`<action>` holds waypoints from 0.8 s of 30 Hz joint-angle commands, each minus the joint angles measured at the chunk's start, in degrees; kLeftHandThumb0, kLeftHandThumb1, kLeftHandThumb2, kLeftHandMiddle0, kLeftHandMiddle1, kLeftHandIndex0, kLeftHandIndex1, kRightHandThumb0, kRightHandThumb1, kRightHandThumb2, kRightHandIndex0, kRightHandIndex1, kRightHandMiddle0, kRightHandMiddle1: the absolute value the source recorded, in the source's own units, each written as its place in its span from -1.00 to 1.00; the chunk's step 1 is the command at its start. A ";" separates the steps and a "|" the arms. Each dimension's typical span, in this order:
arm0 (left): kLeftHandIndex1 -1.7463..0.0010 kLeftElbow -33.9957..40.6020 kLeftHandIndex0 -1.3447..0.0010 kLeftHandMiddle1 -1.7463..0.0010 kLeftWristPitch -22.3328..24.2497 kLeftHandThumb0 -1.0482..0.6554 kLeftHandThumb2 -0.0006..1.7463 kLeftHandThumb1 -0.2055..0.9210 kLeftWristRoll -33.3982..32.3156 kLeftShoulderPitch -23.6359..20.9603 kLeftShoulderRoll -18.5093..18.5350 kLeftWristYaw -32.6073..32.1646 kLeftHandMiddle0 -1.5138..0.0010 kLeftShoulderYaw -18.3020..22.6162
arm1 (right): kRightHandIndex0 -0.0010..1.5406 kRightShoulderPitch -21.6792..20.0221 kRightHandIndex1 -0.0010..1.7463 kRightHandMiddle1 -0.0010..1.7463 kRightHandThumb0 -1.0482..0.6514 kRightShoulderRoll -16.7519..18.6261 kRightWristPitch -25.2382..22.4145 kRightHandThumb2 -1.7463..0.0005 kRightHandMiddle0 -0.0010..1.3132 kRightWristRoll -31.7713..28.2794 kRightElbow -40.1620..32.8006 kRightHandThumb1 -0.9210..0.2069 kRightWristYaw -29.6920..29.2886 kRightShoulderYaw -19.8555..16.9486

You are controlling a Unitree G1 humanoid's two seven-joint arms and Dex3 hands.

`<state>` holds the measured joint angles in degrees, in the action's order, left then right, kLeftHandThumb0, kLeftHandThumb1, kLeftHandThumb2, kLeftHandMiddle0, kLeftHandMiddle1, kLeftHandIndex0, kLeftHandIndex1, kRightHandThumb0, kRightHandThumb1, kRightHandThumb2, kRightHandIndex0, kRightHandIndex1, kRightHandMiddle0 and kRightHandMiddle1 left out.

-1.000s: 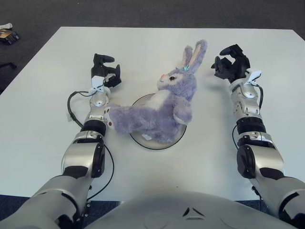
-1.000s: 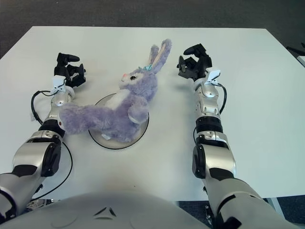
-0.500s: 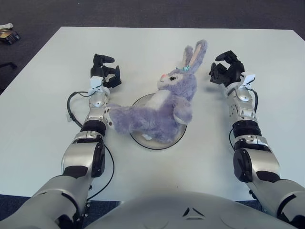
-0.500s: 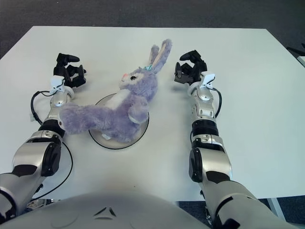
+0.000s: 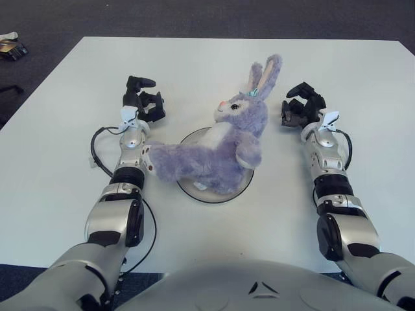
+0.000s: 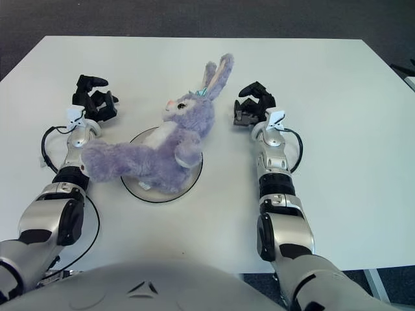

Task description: Put the doll into the plate.

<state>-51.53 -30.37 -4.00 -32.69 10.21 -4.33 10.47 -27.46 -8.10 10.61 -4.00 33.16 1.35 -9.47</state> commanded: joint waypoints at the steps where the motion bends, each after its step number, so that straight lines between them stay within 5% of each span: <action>1: -1.00 0.69 0.48 -0.82 1.83 0.22 0.43 -0.02 -0.77 3.86 -1.28 1.62 0.09 0.03 | 0.04 1.35 1.00 0.81 0.22 0.13 -0.27 -0.80 0.03 0.66 -2.10 0.54 -0.47 0.61; 11: -1.00 6.67 0.46 -0.83 4.30 0.22 0.47 -0.06 -0.69 6.81 -1.43 3.47 0.08 -0.63 | 0.03 4.20 1.00 0.83 0.22 0.29 -0.31 -0.80 0.02 0.23 -5.06 0.53 0.31 1.23; 24: -1.00 10.97 0.42 -0.87 4.93 0.22 0.54 -0.15 1.13 9.35 -1.15 2.66 0.05 -1.59 | 0.11 5.36 1.00 0.86 0.22 0.54 9.85 -0.91 0.08 -2.32 1.16 0.67 3.30 -0.89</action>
<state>-40.16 -25.67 -3.87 -26.65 9.37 -1.36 9.12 -22.80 -7.92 19.07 -4.38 31.81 3.77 -9.12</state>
